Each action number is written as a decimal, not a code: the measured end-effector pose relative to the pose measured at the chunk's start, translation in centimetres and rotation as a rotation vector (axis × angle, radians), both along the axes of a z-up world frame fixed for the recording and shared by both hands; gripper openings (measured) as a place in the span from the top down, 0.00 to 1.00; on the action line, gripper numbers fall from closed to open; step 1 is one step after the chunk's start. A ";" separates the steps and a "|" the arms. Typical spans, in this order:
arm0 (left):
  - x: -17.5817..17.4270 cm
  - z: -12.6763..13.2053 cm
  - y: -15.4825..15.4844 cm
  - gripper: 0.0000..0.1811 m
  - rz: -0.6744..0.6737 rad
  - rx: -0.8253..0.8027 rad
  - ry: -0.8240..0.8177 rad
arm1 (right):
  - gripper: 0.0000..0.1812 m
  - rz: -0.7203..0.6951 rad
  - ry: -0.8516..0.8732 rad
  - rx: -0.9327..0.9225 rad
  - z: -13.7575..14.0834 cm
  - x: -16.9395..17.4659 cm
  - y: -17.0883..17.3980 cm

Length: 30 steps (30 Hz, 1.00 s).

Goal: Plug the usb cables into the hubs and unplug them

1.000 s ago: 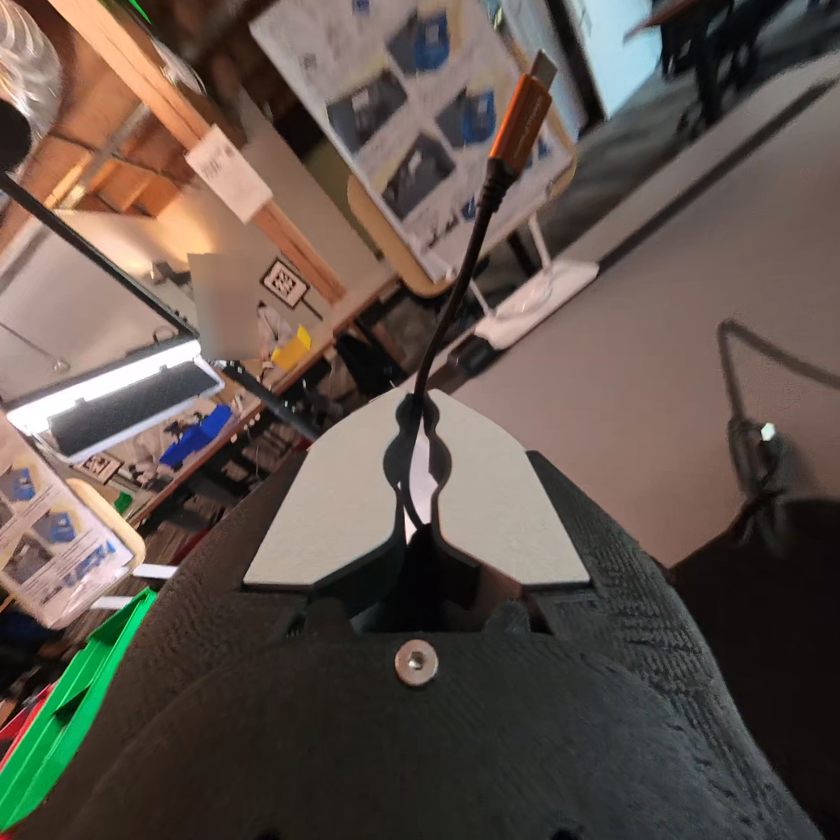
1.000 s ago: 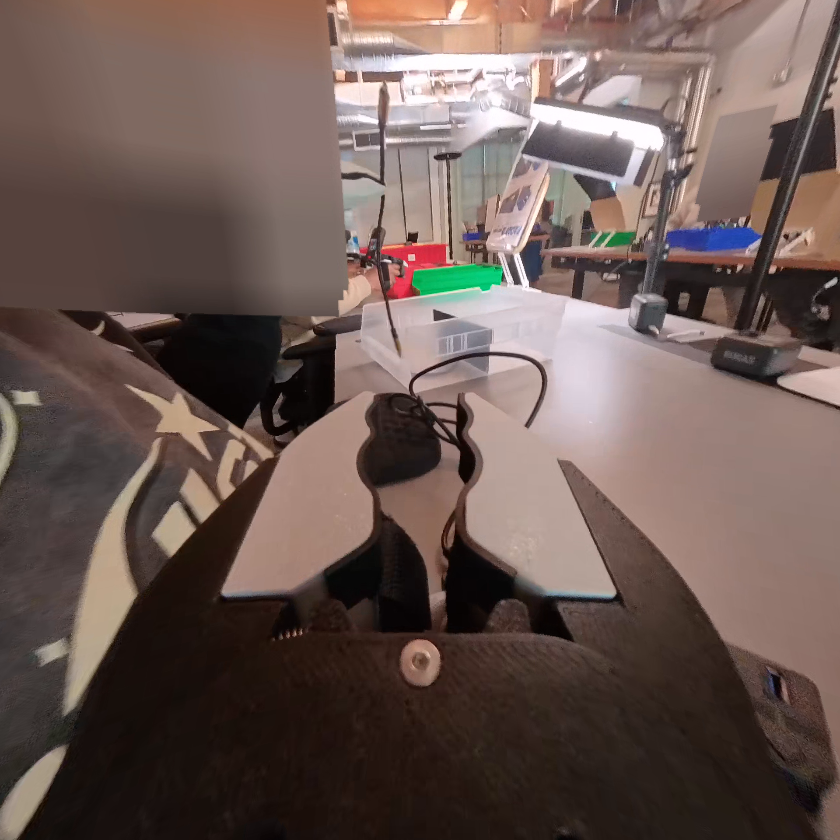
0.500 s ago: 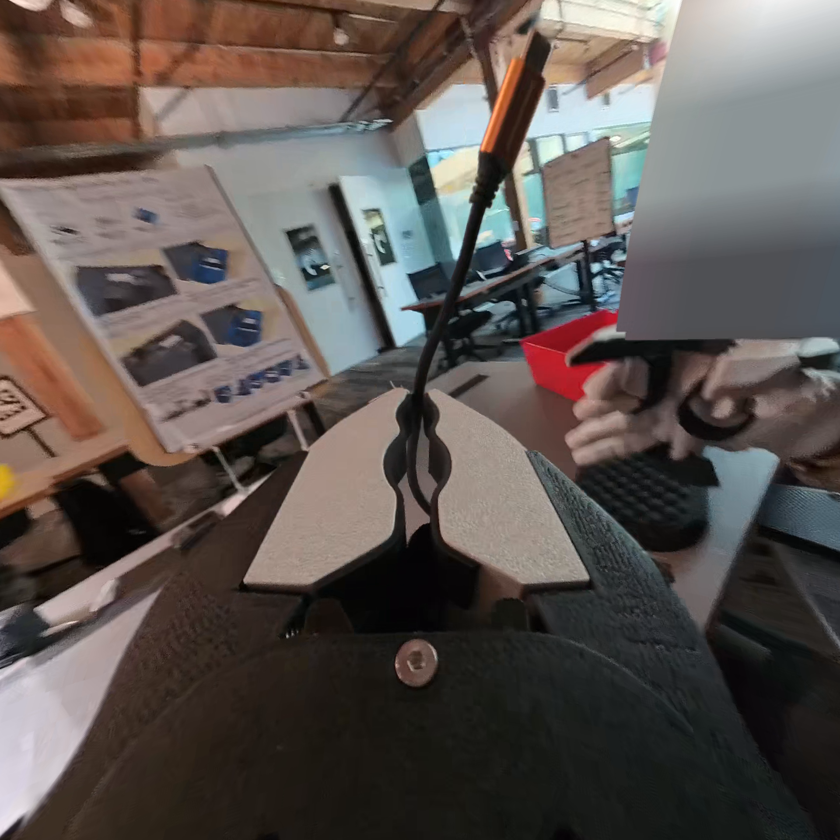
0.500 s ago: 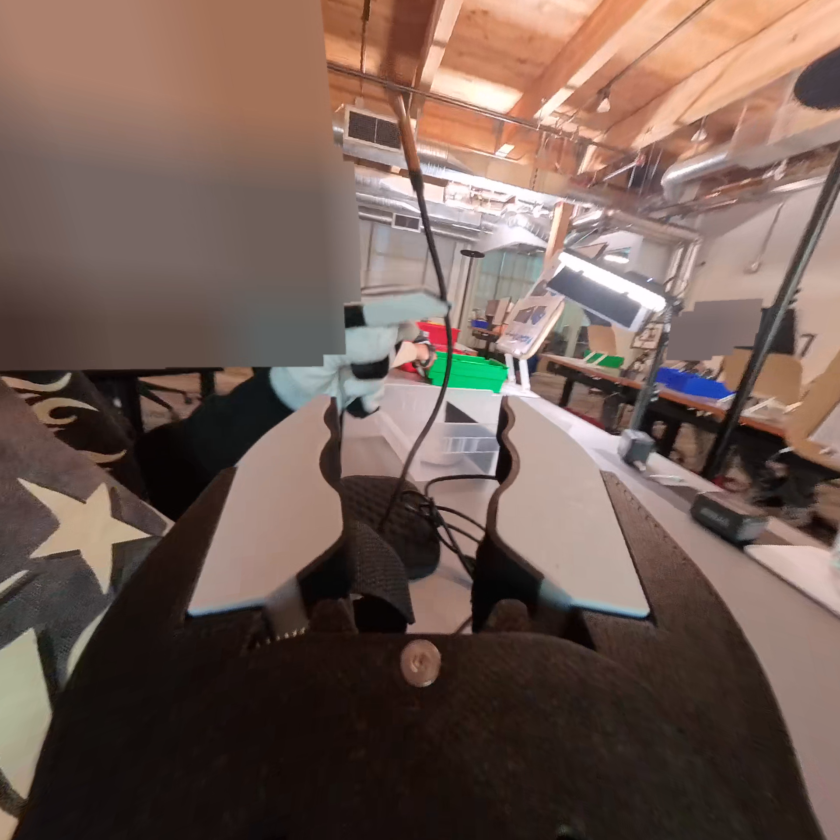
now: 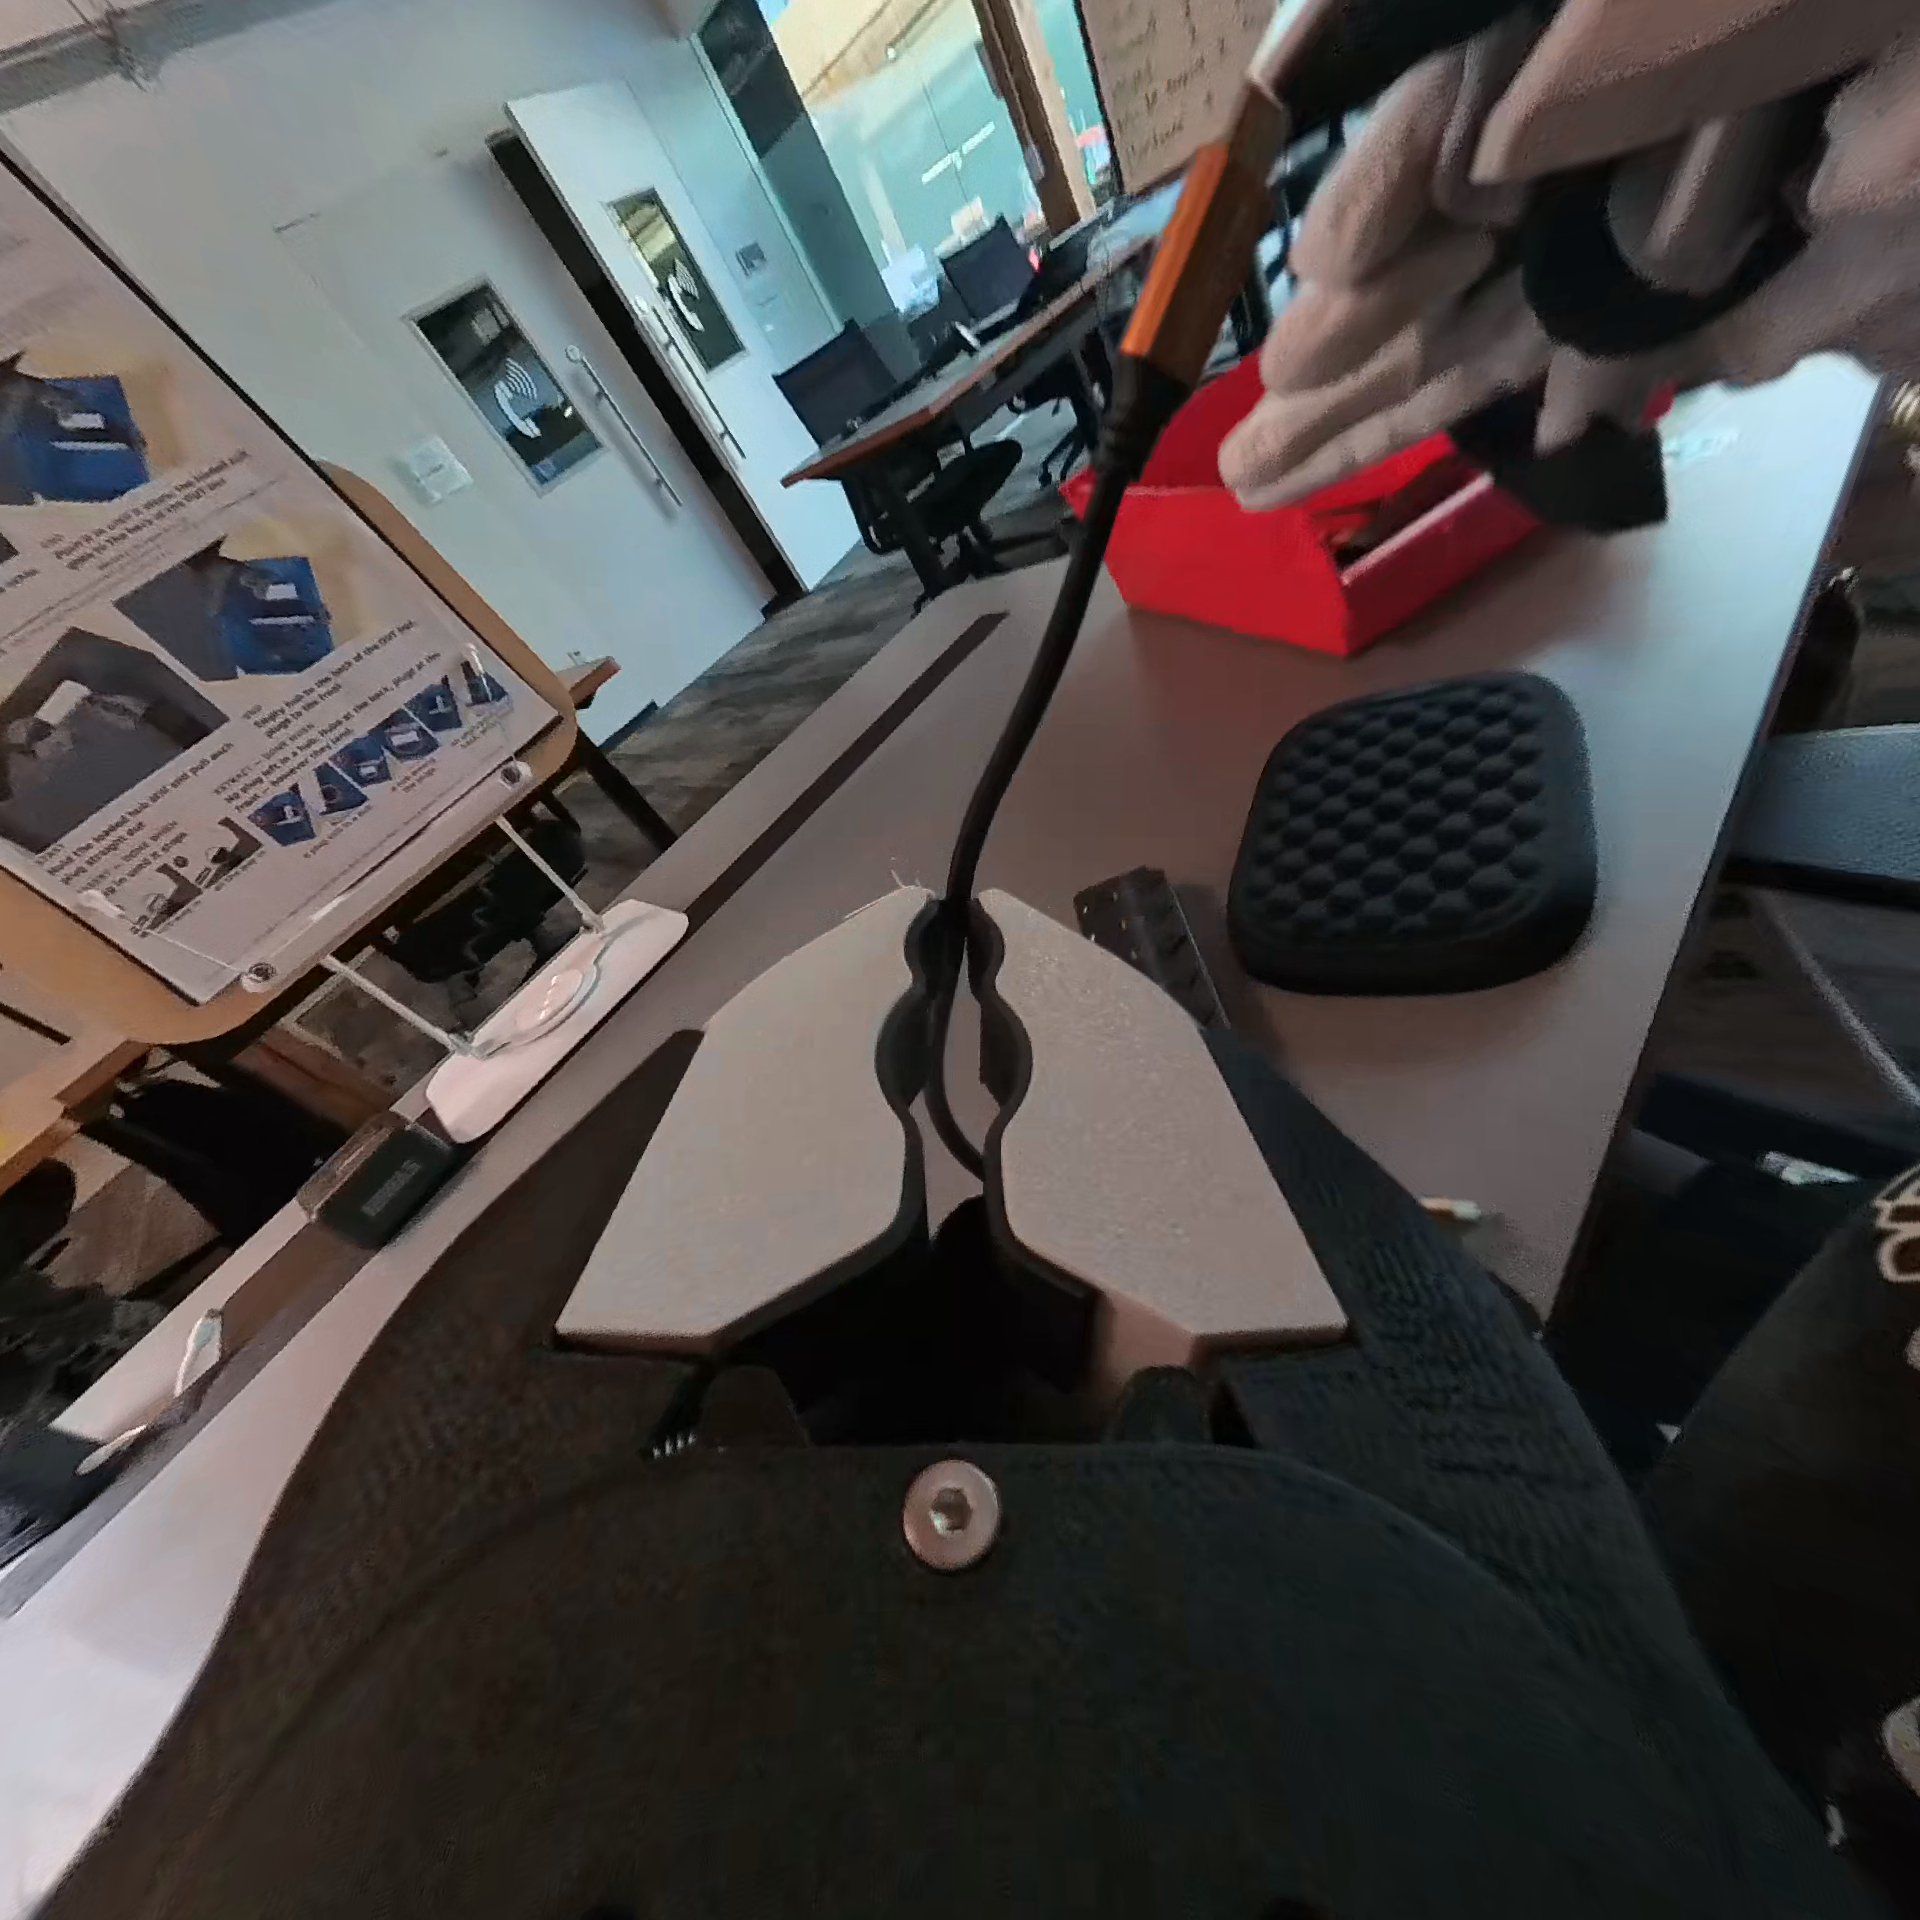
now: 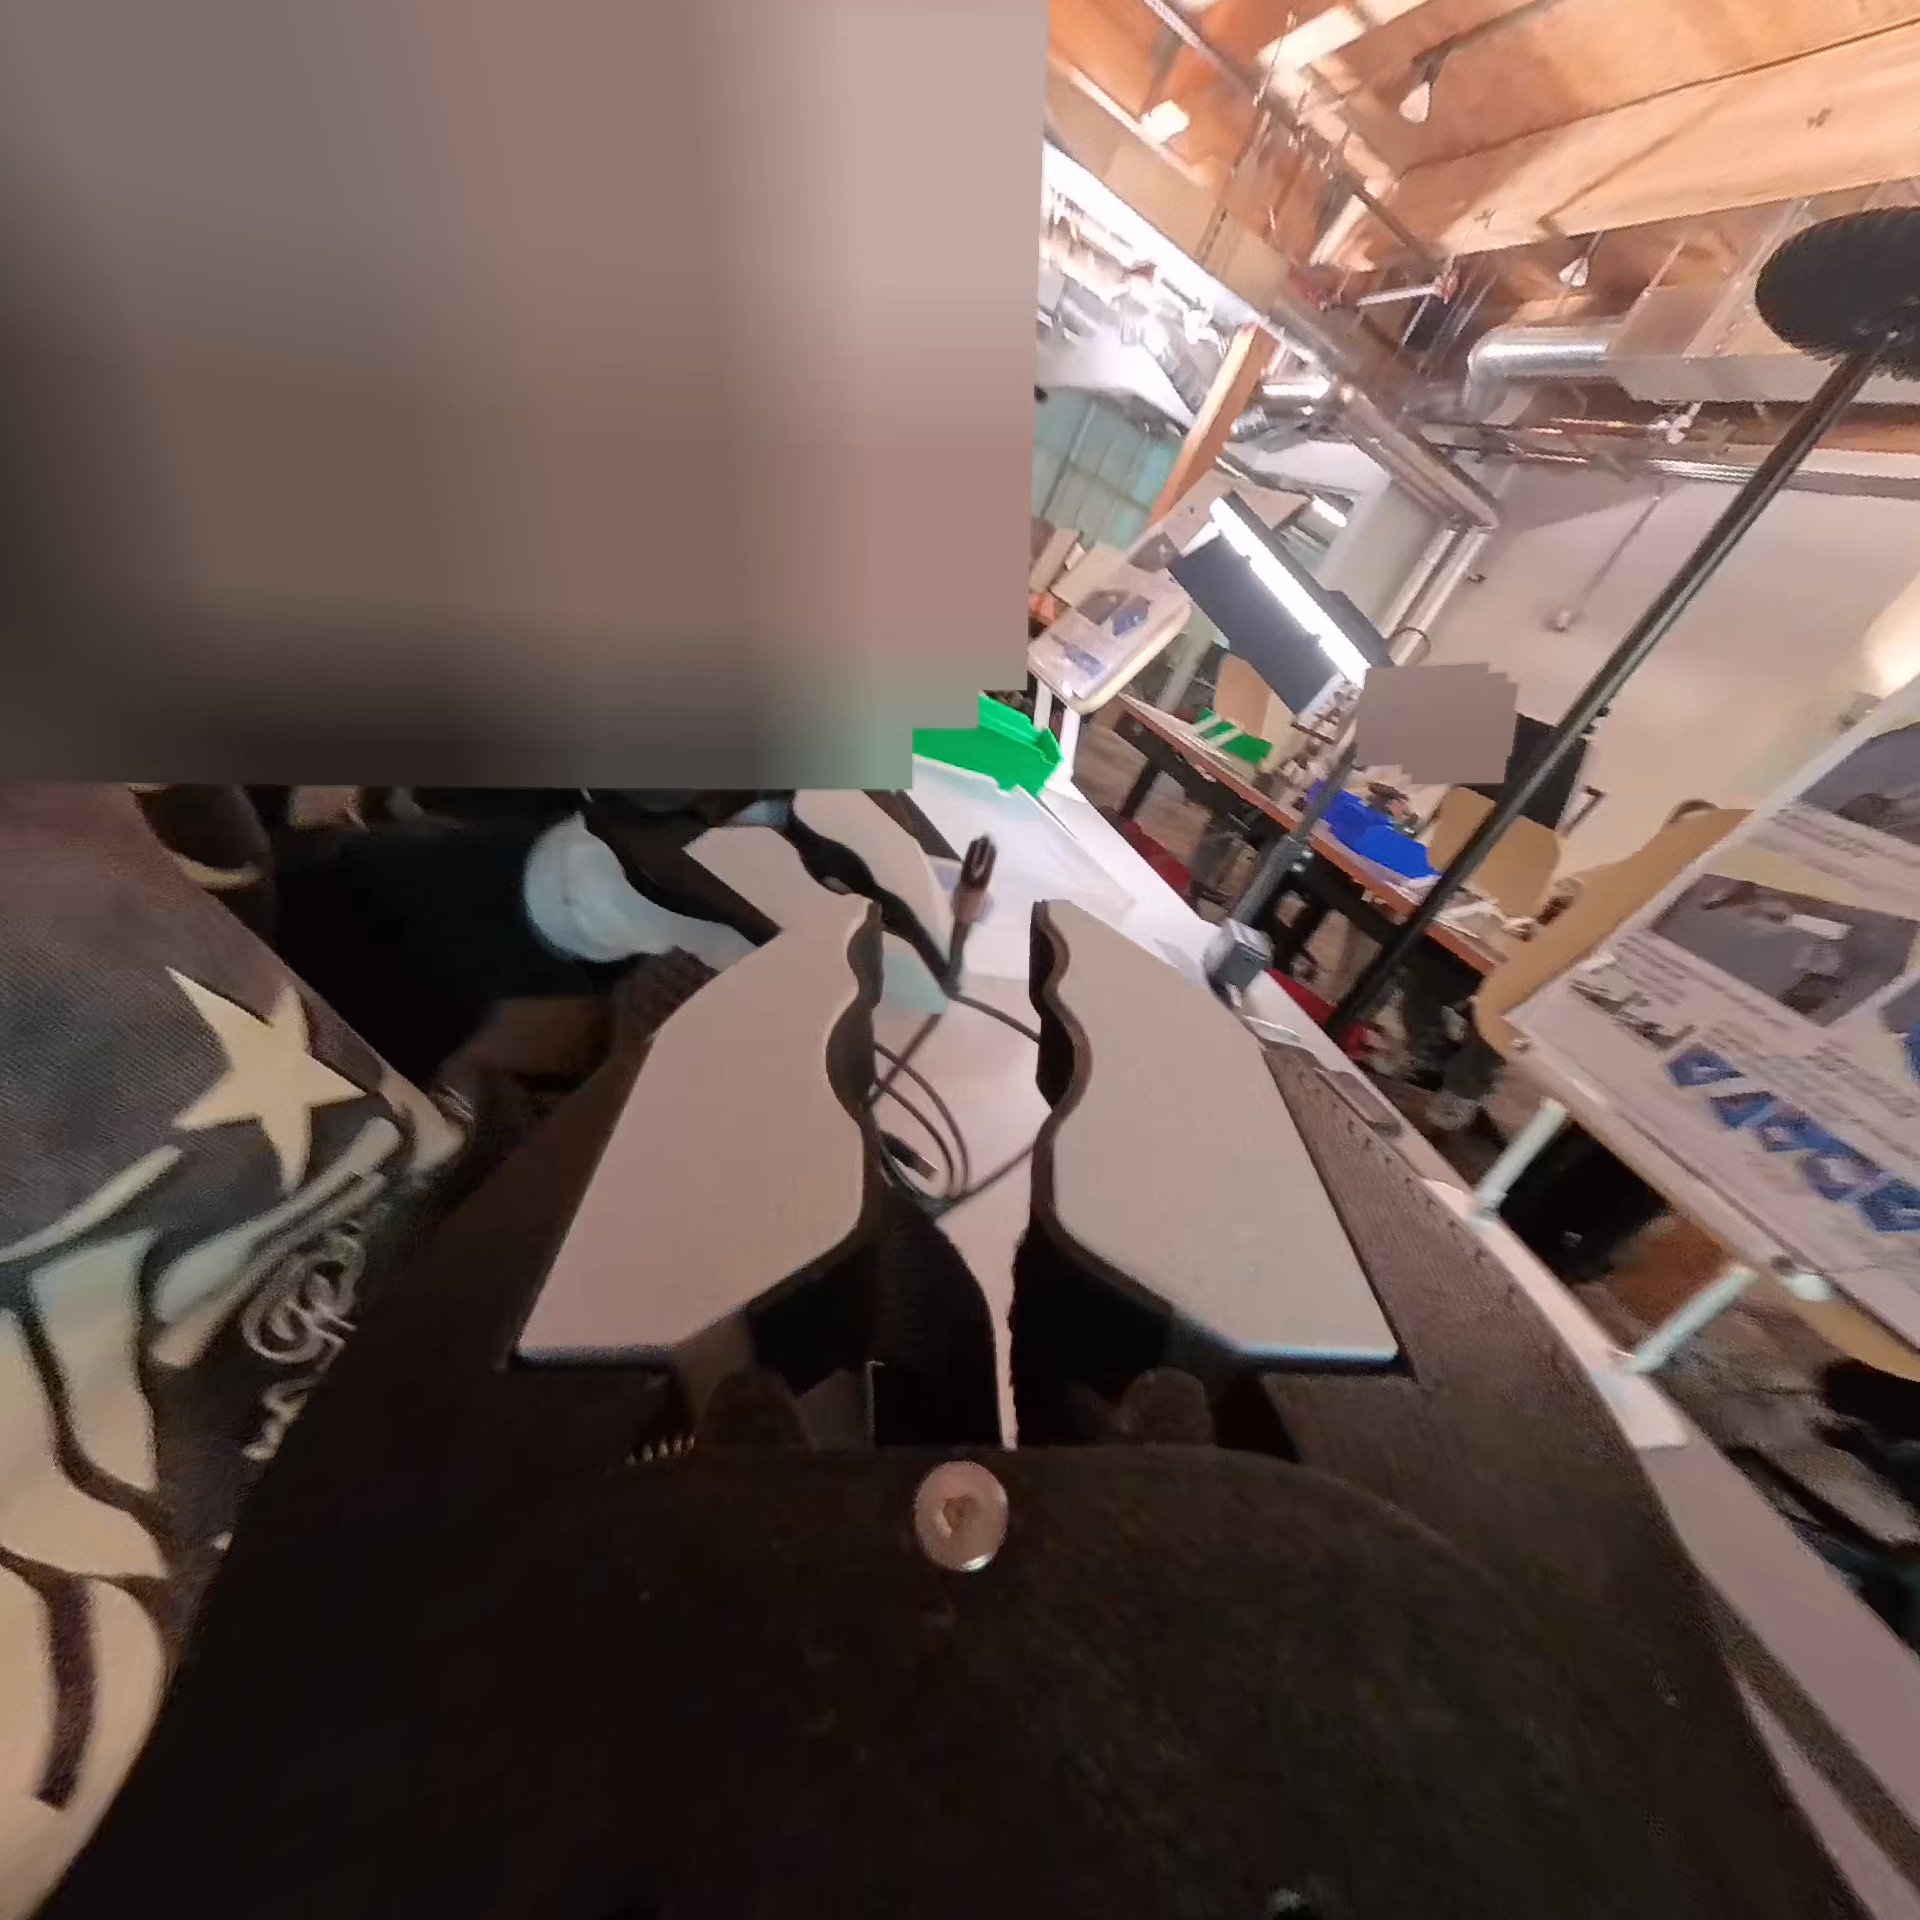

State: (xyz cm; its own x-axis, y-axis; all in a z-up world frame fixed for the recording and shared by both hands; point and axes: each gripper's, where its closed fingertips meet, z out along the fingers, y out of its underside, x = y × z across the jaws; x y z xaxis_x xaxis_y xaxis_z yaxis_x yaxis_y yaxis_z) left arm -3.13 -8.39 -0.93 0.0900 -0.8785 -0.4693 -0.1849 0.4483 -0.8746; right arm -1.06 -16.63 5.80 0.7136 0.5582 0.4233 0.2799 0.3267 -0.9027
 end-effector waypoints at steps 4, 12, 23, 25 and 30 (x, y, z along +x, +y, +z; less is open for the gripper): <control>-0.8 -0.2 0.7 0.98 0.044 -0.017 -0.045 | 0.86 0.018 -0.031 -0.073 -1.4 -0.1 0.4; -4.5 4.0 1.2 0.98 0.133 -0.095 -0.397 | 0.83 0.256 -0.023 -0.354 -8.9 -4.7 3.0; -7.8 6.1 -0.6 0.90 0.000 -0.281 -0.709 | 0.98 0.326 0.005 -0.455 -10.1 -6.2 5.8; -6.7 4.5 0.0 0.80 -0.071 -0.453 -0.657 | 0.98 0.358 0.180 -0.455 -7.5 -4.5 6.1; 0.0 -1.7 -3.8 0.81 -0.290 -0.758 -0.298 | 0.98 0.390 0.332 -0.500 -5.4 -2.5 6.8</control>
State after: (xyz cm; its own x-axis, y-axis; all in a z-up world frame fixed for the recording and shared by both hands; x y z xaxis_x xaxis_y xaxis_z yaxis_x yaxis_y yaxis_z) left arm -3.08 -12.24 -2.68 -0.1597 -0.9523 0.2599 0.1308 -0.2814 -0.9507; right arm -3.57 -9.82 0.43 0.4692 0.8695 -0.1545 -0.0884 -0.1278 -0.9878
